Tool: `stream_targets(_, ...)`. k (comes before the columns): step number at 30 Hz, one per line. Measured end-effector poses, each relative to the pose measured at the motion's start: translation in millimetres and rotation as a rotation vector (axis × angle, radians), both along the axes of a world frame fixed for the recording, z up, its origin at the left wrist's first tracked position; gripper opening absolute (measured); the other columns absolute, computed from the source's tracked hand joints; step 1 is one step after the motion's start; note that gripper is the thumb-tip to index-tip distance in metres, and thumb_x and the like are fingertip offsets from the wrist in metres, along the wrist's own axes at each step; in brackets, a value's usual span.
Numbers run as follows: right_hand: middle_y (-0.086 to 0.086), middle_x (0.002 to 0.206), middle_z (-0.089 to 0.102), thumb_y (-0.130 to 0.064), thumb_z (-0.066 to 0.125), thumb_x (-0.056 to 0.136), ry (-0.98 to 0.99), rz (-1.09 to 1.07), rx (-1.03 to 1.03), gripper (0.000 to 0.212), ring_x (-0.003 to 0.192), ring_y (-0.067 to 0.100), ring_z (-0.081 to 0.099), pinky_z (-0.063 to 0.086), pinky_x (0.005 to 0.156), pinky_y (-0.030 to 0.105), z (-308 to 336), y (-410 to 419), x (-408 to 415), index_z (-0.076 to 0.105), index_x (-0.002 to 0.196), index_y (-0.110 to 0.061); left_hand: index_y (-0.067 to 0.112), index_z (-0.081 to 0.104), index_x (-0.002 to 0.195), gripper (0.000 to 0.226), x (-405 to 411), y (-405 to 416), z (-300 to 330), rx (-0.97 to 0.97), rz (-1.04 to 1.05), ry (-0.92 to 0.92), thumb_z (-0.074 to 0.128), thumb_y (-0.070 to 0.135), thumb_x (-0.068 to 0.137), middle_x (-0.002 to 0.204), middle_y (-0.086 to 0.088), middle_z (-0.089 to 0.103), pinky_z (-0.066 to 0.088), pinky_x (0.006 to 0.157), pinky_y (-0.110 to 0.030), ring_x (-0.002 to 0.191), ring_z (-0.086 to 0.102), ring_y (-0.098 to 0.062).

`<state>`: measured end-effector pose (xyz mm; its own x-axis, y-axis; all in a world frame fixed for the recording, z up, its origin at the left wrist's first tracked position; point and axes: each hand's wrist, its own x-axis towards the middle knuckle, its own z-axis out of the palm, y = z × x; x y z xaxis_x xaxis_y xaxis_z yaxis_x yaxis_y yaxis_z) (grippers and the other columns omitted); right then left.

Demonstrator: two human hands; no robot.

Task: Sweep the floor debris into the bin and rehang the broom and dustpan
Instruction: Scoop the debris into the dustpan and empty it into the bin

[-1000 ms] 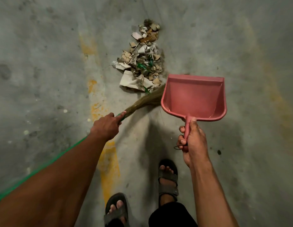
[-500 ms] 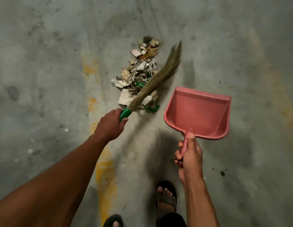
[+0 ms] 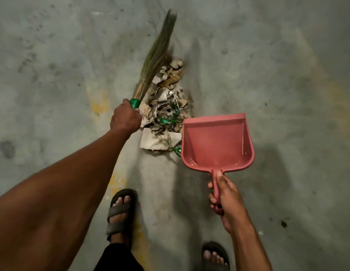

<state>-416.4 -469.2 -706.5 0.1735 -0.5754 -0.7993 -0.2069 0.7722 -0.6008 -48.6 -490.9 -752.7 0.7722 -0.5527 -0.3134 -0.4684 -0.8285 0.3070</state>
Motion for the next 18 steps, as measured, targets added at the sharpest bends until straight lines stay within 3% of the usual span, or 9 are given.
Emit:
stream_targets(7,-0.001,0.071,0.055,-0.043,0.050,0.107,-0.018,-0.114,0.067,0.036,0.040,0.008,0.034,0.026,0.037,0.017,-20,18,55,0.062,0.110,-0.009,0.005,0.043,0.148,0.057,78,-59,-22,0.042,-0.034,0.033,0.063,0.017,0.096,0.141,-0.022,0.050,0.046,0.105,-0.049,0.129,0.052,-0.040)
stream_targets(11,0.001,0.075,0.057,-0.043,0.052,0.105,-0.008,-0.166,0.074,0.046,0.041,0.008,0.034,0.026,0.038,0.017,-28,29,88,0.063,0.123,-0.002,0.007,0.043,0.149,0.063,121,-75,-40,0.103,-0.079,0.009,0.069,0.014,0.092,0.140,-0.020,0.049,0.047,0.103,-0.048,0.127,0.054,-0.039)
stream_targets(18,0.000,0.076,0.057,-0.039,0.044,0.111,0.006,-0.178,0.028,0.038,0.044,0.010,0.036,0.028,0.039,0.019,-42,20,133,0.066,0.128,-0.013,0.014,0.050,0.142,0.060,169,-74,-71,0.284,-0.327,0.006,0.068,0.010,0.085,0.126,-0.019,0.053,0.054,0.091,-0.054,0.112,0.058,-0.043)
